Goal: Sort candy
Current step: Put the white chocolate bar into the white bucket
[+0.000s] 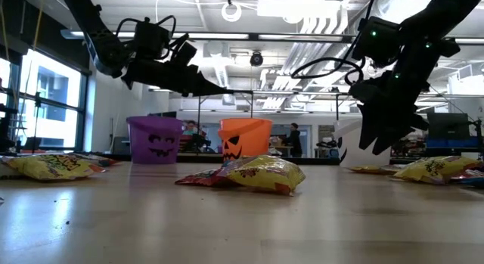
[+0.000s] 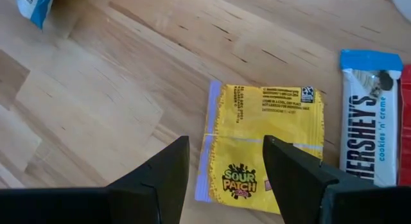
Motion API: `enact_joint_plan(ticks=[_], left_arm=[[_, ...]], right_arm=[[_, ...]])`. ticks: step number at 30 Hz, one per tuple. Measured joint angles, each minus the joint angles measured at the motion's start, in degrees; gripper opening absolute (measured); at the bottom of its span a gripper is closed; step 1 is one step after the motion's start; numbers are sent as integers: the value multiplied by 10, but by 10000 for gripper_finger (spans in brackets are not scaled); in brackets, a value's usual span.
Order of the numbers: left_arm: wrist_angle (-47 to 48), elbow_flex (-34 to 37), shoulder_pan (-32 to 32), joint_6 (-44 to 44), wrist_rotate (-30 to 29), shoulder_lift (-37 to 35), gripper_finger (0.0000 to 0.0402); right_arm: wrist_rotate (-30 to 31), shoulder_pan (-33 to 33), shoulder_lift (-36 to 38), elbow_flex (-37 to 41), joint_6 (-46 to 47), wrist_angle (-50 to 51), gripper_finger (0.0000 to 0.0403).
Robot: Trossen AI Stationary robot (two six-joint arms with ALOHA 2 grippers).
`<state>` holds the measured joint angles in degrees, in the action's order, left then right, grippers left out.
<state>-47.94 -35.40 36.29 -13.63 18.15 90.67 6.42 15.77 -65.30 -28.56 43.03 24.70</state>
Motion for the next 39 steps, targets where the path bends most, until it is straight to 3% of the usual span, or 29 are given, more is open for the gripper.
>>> enact_joint_plan(ticks=[5, 11, 19, 26, 39], left_arm=[[5, 0, 0, -2, 17, 0, 0], [33, 0, -10, -19, 42, 0, 0], [57, 0, -26, -39, 43, 0, 0], [62, 0, -21, -31, 68, 0, 0], [62, 0, -21, -32, 68, 0, 0]], right_arm=[[-1, 0, 0, 0, -27, -28, 174], [-41, 0, 9, 0, -77, -82, 118], [-46, 7, 94, 0, -78, -33, 79], [-22, 24, 77, 0, -42, 56, 102], [64, 53, -40, 0, 11, 142, 206]])
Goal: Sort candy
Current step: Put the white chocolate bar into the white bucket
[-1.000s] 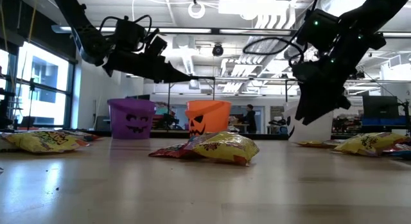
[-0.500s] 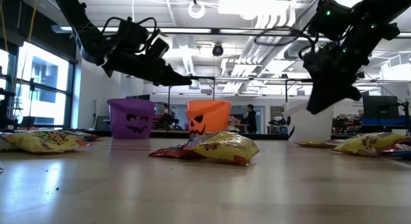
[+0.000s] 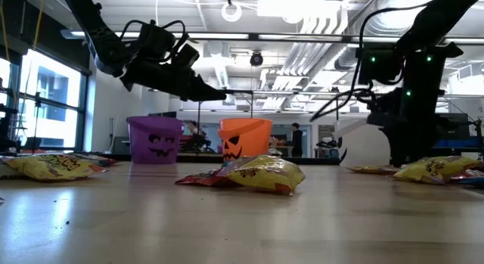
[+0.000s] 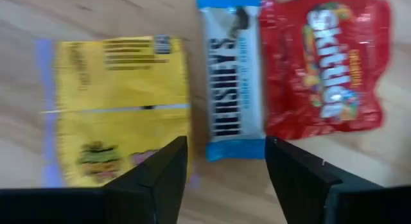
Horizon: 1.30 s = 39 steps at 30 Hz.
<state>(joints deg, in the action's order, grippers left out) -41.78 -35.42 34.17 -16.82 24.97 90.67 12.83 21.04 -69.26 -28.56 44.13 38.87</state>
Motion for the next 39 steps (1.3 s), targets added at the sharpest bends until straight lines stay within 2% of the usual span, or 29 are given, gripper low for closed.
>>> enact_joint_plan(ticks=[3, 11, 14, 17, 26, 28, 34, 39], left_arm=[[0, 0, 0, 1, 0, 0, 0], [9, 0, 0, 1, 0, 0, 0], [14, 0, 0, 1, 0, 0, 0], [18, 0, 0, 2, 0, 0, 0], [-5, 19, 0, 9, 0, 0, 0], [-39, 36, 0, 17, 0, 1, 0], [-116, 62, 7, 49, 0, 0, 0], [-135, 62, 25, 80, -2, 0, 0]], right_arm=[[25, 0, -13, 0, 6, 3, 208], [11, 0, -47, -2, 9, -12, 208], [7, 0, -55, -2, 9, -18, 196], [4, 0, -56, -2, 10, -21, 162], [-7, 0, -48, -5, -16, -17, 15], [-5, -1, -46, -19, -26, 16, 5], [-1, -1, -39, -110, -76, 109, 12], [-17, -1, -39, -196, -149, 136, 2]])
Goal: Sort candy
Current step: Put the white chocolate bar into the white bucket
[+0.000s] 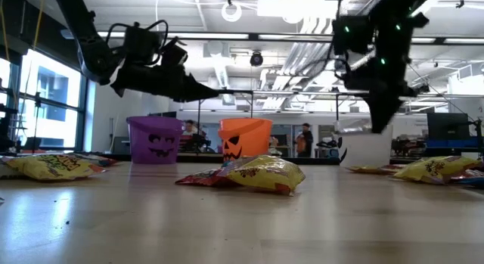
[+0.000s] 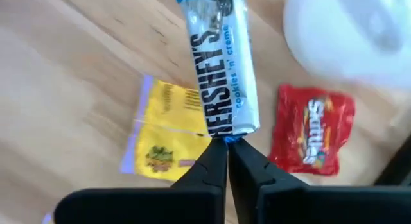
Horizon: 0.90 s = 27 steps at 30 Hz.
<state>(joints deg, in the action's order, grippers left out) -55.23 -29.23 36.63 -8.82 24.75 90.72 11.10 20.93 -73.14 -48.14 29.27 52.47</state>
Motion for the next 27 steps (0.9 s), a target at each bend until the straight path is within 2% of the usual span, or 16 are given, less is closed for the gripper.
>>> enact_joint_plan(ticks=[8, 13, 20, 27], left_arm=[[-4, 0, 13, 13, 0, 0, 0], [-15, 0, 16, 31, 0, 0, 0], [-15, 0, 30, 56, 0, 0, 0], [-15, 0, 40, 64, 0, 0, 0]], right_arm=[[-21, 13, 0, -119, -99, 18, 1], [30, 67, 0, -157, -95, 90, 0], [35, 176, 0, -154, -99, 122, 0], [15, 266, -16, -123, -123, 99, 0]])
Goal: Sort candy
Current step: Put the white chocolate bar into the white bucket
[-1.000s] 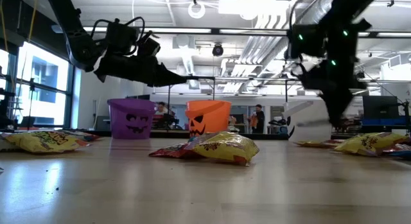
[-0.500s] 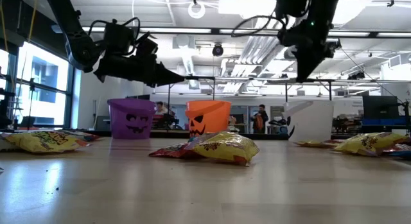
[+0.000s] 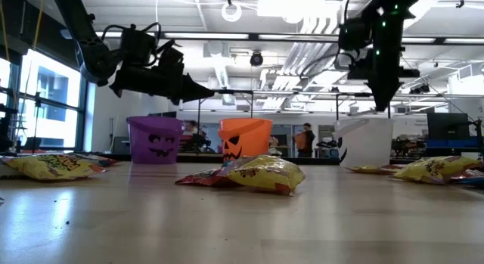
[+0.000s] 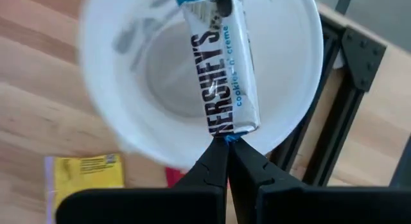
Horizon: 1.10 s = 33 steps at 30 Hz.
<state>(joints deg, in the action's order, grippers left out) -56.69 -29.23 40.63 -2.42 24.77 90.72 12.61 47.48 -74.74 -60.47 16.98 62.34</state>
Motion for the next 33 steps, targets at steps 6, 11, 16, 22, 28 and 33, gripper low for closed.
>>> enact_joint_plan(ticks=[6, 11, 16, 22, 28, 33], left_arm=[[0, 0, 0, 3, 0, 0, 0], [0, 0, -3, 20, 0, 0, 0], [-1, 0, -15, 13, 0, 0, 0], [-1, 0, -24, -5, 0, 0, 0], [-1, 0, -25, -23, 0, 0, 0], [-2, 0, -25, -42, 0, 0, 0]], right_arm=[[-17, 31, -44, 11, -25, -38, 0], [-17, 39, -78, 11, -43, -60, 0], [-19, 39, -102, 11, -60, -60, 0], [-19, 39, -104, 11, -70, -69, 0], [-19, 39, -104, 11, -68, -58, 14], [-6, 38, -104, -5, -65, -31, 59]])
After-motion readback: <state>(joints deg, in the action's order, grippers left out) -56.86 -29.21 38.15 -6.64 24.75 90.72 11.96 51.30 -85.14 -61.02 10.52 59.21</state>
